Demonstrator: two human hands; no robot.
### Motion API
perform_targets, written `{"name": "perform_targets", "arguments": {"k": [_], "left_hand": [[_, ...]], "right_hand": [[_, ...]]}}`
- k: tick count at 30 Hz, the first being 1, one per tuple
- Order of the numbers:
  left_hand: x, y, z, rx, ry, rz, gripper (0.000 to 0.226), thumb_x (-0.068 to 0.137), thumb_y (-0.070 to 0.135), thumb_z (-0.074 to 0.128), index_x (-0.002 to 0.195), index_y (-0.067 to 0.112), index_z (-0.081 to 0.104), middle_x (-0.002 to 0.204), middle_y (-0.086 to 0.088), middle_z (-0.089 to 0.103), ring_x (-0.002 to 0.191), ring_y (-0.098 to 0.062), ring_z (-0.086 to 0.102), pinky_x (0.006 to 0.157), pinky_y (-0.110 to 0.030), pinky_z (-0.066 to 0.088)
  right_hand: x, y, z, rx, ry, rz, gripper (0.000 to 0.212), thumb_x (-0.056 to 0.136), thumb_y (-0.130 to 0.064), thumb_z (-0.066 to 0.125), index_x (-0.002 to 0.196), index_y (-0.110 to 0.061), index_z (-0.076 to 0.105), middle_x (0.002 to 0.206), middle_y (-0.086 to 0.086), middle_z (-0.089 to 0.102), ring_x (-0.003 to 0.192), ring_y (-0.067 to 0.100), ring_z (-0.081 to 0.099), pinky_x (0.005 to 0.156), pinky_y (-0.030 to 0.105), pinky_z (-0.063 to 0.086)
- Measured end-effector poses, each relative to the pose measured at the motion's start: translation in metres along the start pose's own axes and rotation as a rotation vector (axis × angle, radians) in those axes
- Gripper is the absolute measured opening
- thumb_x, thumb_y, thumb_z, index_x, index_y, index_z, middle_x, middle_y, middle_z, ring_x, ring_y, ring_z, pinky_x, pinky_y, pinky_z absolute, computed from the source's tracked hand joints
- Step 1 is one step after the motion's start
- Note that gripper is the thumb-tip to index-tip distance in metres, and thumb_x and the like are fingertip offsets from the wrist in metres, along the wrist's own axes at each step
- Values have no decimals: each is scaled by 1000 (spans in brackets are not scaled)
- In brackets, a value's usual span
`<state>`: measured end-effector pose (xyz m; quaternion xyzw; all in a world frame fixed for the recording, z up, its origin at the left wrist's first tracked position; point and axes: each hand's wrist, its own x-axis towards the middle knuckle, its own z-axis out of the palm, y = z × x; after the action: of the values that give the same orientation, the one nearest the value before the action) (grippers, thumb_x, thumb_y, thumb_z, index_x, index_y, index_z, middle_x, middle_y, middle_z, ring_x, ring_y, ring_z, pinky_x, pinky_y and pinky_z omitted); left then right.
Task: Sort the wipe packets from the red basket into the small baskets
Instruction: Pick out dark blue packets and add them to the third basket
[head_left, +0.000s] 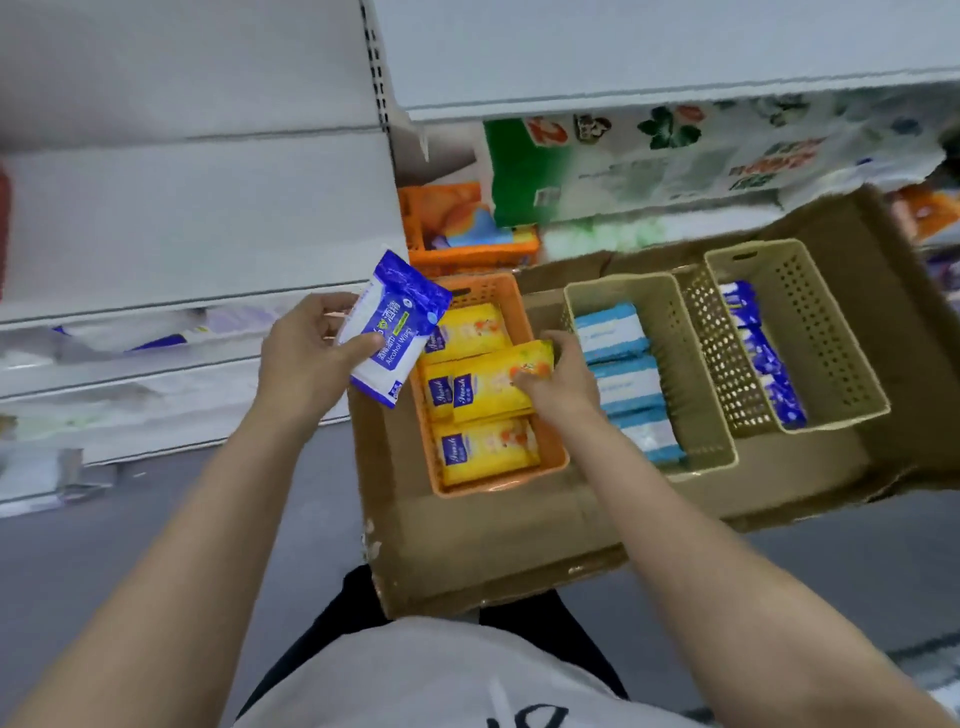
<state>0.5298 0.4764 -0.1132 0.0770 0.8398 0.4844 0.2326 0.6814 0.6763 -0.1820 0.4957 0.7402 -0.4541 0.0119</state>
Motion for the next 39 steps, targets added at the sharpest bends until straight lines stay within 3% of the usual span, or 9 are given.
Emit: {"name": "perform_targets", "arguments": {"k": [6, 10, 14, 23, 27, 31, 34, 37, 39], "left_hand": [[-32, -15, 25, -50, 181, -168, 36, 78, 20, 81, 106, 17, 59, 102, -4, 71, 83, -17, 70, 64, -30, 53], [-37, -20, 26, -90, 251, -209, 34, 80, 24, 79, 104, 19, 55, 104, -2, 68, 89, -14, 70, 66, -28, 54], [-27, -22, 27, -55, 236, -217, 36, 81, 29, 78, 105, 21, 53, 102, 4, 64, 85, -7, 67, 63, -24, 52], [6, -28, 28, -62, 135, -185, 39, 81, 31, 77, 109, 18, 53, 107, 2, 64, 81, -7, 66, 61, -21, 50], [14, -30, 27, -14, 112, -187, 43, 81, 33, 77, 113, 16, 53, 114, -2, 67, 91, -14, 67, 63, -23, 51], [16, -35, 26, 70, 103, -181, 43, 82, 30, 76, 115, 12, 54, 119, -8, 67, 94, -17, 65, 58, -19, 46], [16, -43, 21, 104, 98, -194, 43, 83, 29, 75, 115, 11, 54, 120, -7, 66, 94, -15, 63, 58, -18, 45], [17, -51, 17, 108, 65, -217, 43, 83, 30, 75, 116, 13, 54, 122, -8, 65, 97, -17, 64, 62, -21, 48], [19, -54, 15, 77, 42, -237, 40, 83, 31, 74, 115, 17, 55, 123, -7, 65, 97, -17, 65, 63, -23, 50]], "right_hand": [[34, -10, 19, 6, -161, -34, 55, 88, -28, 70, 133, -33, 38, 129, 1, 61, 117, 27, 60, 100, 46, 48], [46, -14, 27, 39, -218, 0, 55, 91, -25, 68, 134, -35, 35, 132, 0, 57, 119, 25, 58, 99, 45, 49], [51, -13, 31, 44, -242, 12, 57, 92, -24, 67, 137, -34, 34, 134, 0, 56, 119, 23, 58, 95, 39, 49], [57, -11, 35, 163, -176, 63, 61, 92, -29, 67, 142, -34, 31, 134, -4, 55, 121, 19, 55, 100, 41, 48], [74, -23, 42, 218, -118, -36, 59, 95, -24, 63, 145, -28, 33, 135, -3, 57, 121, 19, 55, 85, 30, 50], [96, -28, 59, 20, -125, -109, 56, 96, -26, 61, 145, -23, 33, 138, 3, 56, 129, 26, 52, 100, 39, 44], [102, -27, 72, -173, -70, -171, 61, 96, -26, 60, 147, -18, 27, 140, 10, 52, 127, 31, 53, 102, 43, 44], [95, -21, 78, -337, -45, -294, 75, 94, -21, 63, 154, -23, 18, 156, 12, 29, 139, 30, 38, 111, 44, 38], [90, -15, 80, -491, -16, -460, 68, 93, -22, 64, 152, -26, 29, 158, 11, 25, 146, 29, 26, 117, 44, 31]]}}
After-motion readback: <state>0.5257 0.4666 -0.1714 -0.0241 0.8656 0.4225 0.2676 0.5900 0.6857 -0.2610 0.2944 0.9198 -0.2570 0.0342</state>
